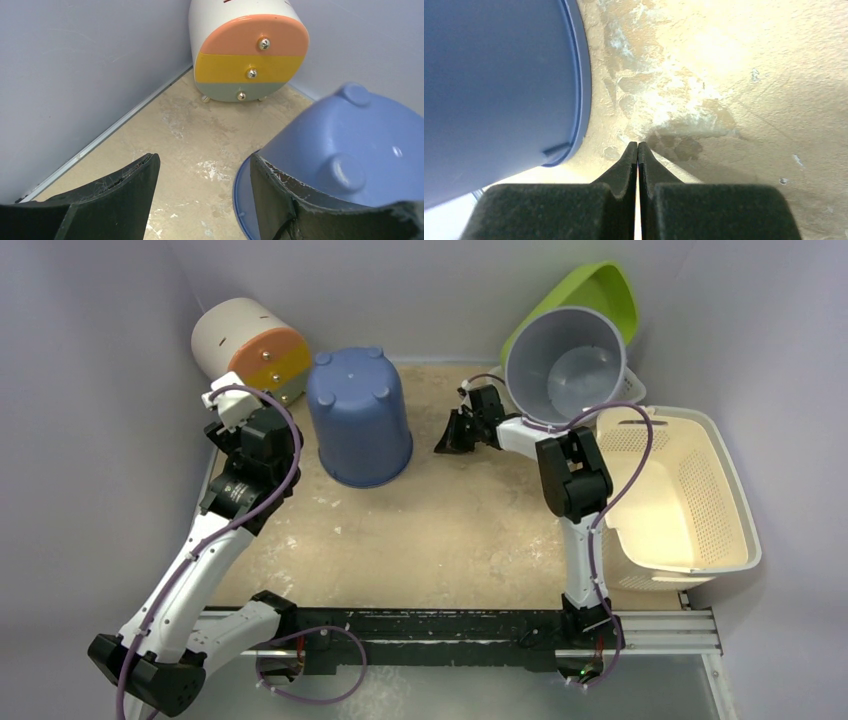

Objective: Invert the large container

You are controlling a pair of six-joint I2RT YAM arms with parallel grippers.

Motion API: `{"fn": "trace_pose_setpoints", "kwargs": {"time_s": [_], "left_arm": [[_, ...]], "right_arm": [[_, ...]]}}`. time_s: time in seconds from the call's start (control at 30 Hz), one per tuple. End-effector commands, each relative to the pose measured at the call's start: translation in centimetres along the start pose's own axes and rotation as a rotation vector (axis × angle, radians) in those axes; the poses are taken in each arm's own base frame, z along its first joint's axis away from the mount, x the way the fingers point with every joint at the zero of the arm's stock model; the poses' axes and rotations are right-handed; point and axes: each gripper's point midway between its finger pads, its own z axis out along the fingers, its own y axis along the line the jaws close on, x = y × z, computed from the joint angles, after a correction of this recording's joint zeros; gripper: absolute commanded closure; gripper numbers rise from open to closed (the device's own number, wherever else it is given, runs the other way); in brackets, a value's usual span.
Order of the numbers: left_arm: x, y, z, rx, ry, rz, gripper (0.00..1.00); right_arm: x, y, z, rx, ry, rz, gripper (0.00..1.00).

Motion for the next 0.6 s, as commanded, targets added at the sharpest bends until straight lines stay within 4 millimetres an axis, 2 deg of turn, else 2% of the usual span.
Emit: {"fn": "trace_pose_setpoints", "kwargs": {"time_s": [0.0,0.17,0.33,0.43,0.5,0.57], "left_arm": [[-0.5,-0.3,0.2,0.007,-0.017,-0.037,0.34],[-0.4,-0.3,0.2,0.01,-0.016,-0.032,0.34],[0.2,-0.6,0.2,0.026,0.004,-0.016,0.34],[1.7,-0.9,0.1,0.048,0.044,-0.022,0.35],[3.1,-1.3,0.0,0.083,0.078,-0.042,0.41],[4.2,-2.2,-0.4,0.155,0.107,-0.066,0.44]], "right_arm": [[-2.4,2.0,-1.4,-0.012,-0.059,-0.075,0.99],[-2.9,2.9,-2.2,-0.028,-0.065,-0.114,0.81],[-3.0,5.6,-3.6,-0.051,-0.071,-0.193,0.73],[-3.2,7.7,-5.2,-0.064,-0.097,-0.231,0.69],[-3.8,8.9,-6.6,-0.064,-0.131,-0.255,0.66],[-4.6,10.2,-8.4,-0.056,-0.175,-0.295,0.57]]}}
